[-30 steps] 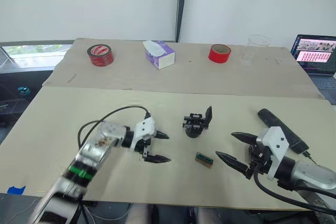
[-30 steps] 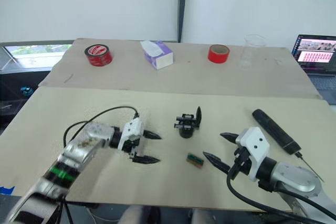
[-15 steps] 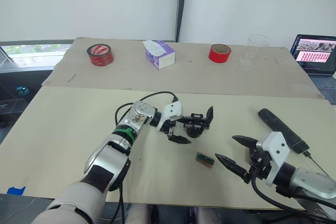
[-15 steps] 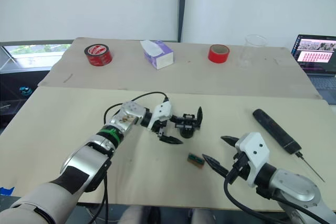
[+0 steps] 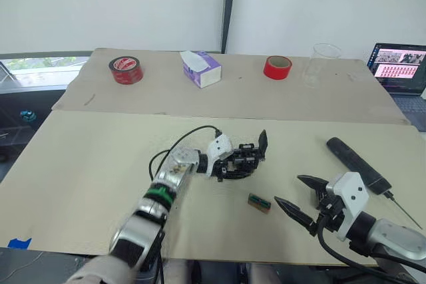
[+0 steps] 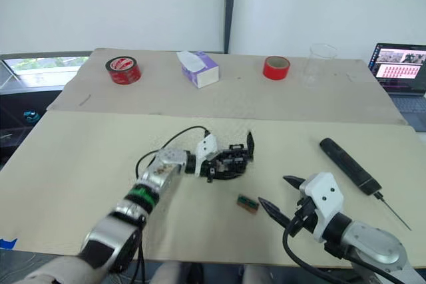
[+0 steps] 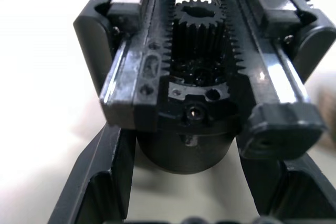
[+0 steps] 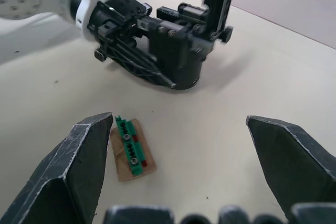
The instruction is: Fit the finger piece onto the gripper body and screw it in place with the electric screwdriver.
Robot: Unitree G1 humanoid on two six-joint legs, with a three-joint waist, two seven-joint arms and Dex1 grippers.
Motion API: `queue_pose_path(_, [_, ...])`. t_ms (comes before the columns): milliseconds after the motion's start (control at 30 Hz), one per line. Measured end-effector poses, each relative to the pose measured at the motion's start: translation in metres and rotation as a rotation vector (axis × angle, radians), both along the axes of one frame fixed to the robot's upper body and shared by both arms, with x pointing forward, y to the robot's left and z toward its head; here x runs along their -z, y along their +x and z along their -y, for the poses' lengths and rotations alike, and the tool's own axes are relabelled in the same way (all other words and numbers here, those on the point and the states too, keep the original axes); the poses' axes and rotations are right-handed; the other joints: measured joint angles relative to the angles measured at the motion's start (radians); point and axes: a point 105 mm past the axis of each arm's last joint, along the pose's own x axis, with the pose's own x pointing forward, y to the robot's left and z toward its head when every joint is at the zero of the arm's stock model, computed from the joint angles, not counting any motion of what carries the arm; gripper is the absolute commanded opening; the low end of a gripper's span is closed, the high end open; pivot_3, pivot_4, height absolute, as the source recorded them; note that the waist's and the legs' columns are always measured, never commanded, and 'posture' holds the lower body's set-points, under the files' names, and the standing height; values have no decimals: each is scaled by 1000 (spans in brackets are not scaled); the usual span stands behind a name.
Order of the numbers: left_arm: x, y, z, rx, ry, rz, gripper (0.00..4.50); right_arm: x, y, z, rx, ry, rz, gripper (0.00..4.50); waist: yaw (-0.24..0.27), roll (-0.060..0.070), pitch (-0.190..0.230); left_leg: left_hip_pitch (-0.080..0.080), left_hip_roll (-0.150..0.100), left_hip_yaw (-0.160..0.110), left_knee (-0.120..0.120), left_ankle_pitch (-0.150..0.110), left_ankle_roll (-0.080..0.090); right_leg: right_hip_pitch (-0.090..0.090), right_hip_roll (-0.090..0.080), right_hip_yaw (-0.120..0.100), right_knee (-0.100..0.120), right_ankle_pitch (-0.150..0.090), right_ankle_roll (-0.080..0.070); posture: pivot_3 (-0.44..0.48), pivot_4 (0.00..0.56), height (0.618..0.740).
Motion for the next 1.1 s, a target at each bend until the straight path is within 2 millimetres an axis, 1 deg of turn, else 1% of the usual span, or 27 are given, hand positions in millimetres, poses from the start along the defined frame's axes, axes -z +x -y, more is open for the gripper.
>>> queue_pose_path(133, [-3, -10, 9, -284, -8, -52, 2273, -1, -4, -2, -5, -9, 6, 4500, 2, 0, 0, 0, 0, 0, 0, 0, 0, 1, 0, 0, 0, -1, 3, 0, 150, 740])
queue_pose_path(233, [-5, -4, 9, -417, 11, -60, 2273, -1, -5, -2, -6, -11, 9, 4500, 3, 0, 0, 2, 0, -1, 0, 1, -1, 1, 1, 0, 0, -3, 6, 0, 150, 740])
queue_pose_path(300, [-6, 0, 9, -457, 34, -42, 2273, -2, -5, -2, -6, -12, 11, 4500, 3, 0, 0, 2, 0, -1, -1, 1, -1, 1, 1, 0, 0, -3, 5, 0, 150, 740])
queue_pose_path(367, [-5, -1, 10, -442, 60, -13, 2273, -3, -4, -2, -6, -14, 15, 4500, 2, 1, -1, 3, 0, -1, -2, 1, -1, 1, 1, 0, 0, -1, 2, 0, 150, 740])
queue_pose_path(433, [-4, -3, 12, -431, 62, -7, 3339, -5, -2, -2, -10, -16, 27, 4500, 2, 2, -1, 2, 0, -1, -2, 1, -1, 1, 1, 0, 0, 0, 0, 0, 150, 740])
queue_pose_path(467, [-3, -3, 10, -432, 64, -11, 3718, -6, -1, -2, -11, -17, 30, 4500, 4, 2, -1, 2, 0, -1, -2, 1, -1, 1, 1, 0, 0, 0, 0, 0, 150, 740])
queue_pose_path(500, [-2, -3, 8, -432, 68, -12, 4200, -6, -1, -2, -12, -17, 30, 4500, 6, 2, -1, 2, 0, -1, -2, 1, -1, 1, 1, 0, 0, 0, 0, 0, 150, 740])
queue_pose_path(533, [-2, -3, 6, -429, 69, -15, 4451, -6, -1, -2, -11, -17, 29, 4500, 8, 2, -1, 2, 0, -1, -1, 1, -1, 1, 1, 0, 0, 0, 0, 0, 150, 740])
queue_pose_path(567, [-1, -3, 2, -423, 71, -25, 4451, -6, -2, -2, -11, -17, 29, 4500, 8, 2, -1, 2, 0, -1, -1, 1, -1, 1, 1, 0, 0, 0, 0, 0, 150, 740])
queue_pose_path(633, [-1, -4, -9, -388, 75, -59, 4451, -5, -2, -2, -10, -17, 25, 4500, 6, 2, -1, 3, 0, -1, -2, 1, -2, 1, 1, 0, 0, 0, 0, 0, 150, 740])
queue_pose_path(700, [-3, -6, -23, -317, 90, -79, 4451, -3, -3, -2, -7, -17, 17, 4500, 0, 4, -2, 4, 1, -1, -2, 1, -2, 1, 1, 0, 1, -1, -1, 0, 150, 740])
queue_pose_path(833, [-7, -4, -37, -122, 141, -82, 4451, -1, -5, 0, 2, -19, 5, 4500, 0, 4, -2, 3, 0, 0, -2, 2, -3, 1, 2, -1, 1, -1, -1, 0, 150, 740])
queue_pose_path(967, [-9, 12, -40, 117, 213, -27, 4451, -1, -4, 1, 6, -23, 10, 4500, 12, 4, -2, 2, -1, 0, -1, 1, -2, 1, 1, -2, -1, -3, -3, 0, 150, 740])
queue_pose_path(1100, [-9, 19, -34, 249, 219, 39, 4451, -2, -4, 1, 6, -21, 15, 4500, 12, 3, -2, 0, -2, 1, -1, 0, -1, 0, 1, -2, -1, -1, -2, 0, 150, 740])
